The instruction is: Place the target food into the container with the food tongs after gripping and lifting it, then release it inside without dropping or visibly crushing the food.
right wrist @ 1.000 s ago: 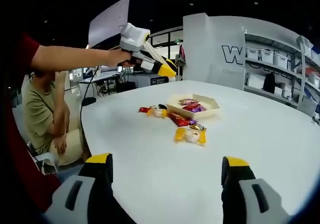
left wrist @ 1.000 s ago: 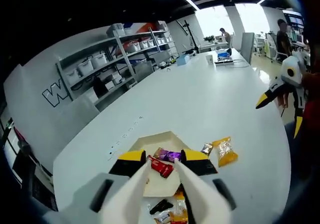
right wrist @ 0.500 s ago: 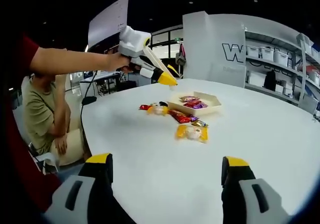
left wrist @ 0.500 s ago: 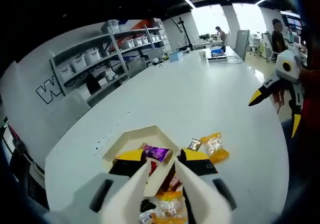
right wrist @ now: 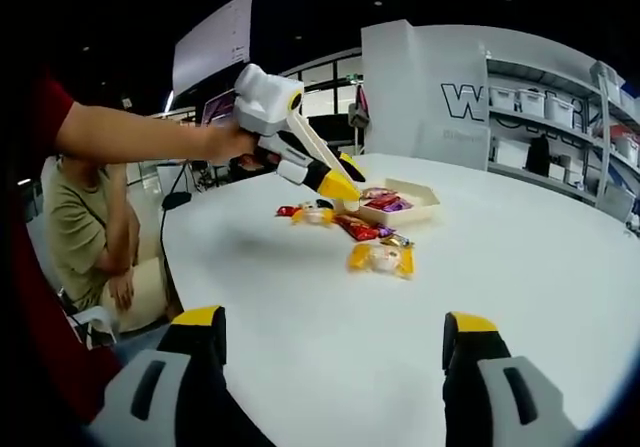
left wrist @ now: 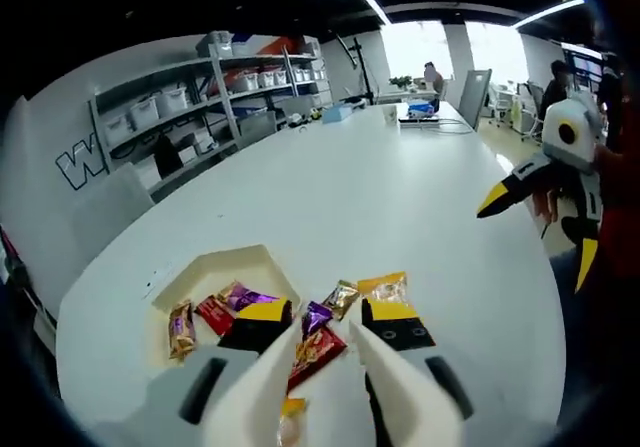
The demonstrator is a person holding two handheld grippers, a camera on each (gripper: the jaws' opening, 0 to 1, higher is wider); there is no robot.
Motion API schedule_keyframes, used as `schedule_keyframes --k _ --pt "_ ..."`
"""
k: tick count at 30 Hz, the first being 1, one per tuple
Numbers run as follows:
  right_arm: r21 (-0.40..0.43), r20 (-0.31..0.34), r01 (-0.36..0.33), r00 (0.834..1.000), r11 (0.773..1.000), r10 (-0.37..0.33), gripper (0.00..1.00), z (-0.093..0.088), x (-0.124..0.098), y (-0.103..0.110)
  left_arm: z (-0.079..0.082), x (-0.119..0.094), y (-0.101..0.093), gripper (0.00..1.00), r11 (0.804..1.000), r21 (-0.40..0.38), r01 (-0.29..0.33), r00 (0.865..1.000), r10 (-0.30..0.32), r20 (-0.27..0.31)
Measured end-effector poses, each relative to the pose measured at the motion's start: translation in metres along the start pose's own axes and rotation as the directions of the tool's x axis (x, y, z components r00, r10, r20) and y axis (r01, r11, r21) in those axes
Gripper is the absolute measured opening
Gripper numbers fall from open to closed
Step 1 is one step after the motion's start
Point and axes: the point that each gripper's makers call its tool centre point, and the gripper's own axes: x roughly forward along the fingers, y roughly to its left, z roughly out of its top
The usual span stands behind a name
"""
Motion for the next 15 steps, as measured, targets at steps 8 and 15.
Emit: schedule_keyframes --k 8,15 --pt "0.004 -0.009 -0.008 1.000 1.000 0.008 0.87 -0.003 0.001 0.001 -0.003 0.019 -0.027 0.27 0.998 -0.019 0.060 0.998 -0.060 -0.004" --pt "0.022 -0.005 -0.009 1.000 1.000 0.009 0.88 -0.002 -0.001 -0.002 -0.004 0.031 -0.041 0.27 0.993 -0.069 0.093 0.996 -0.093 0.008"
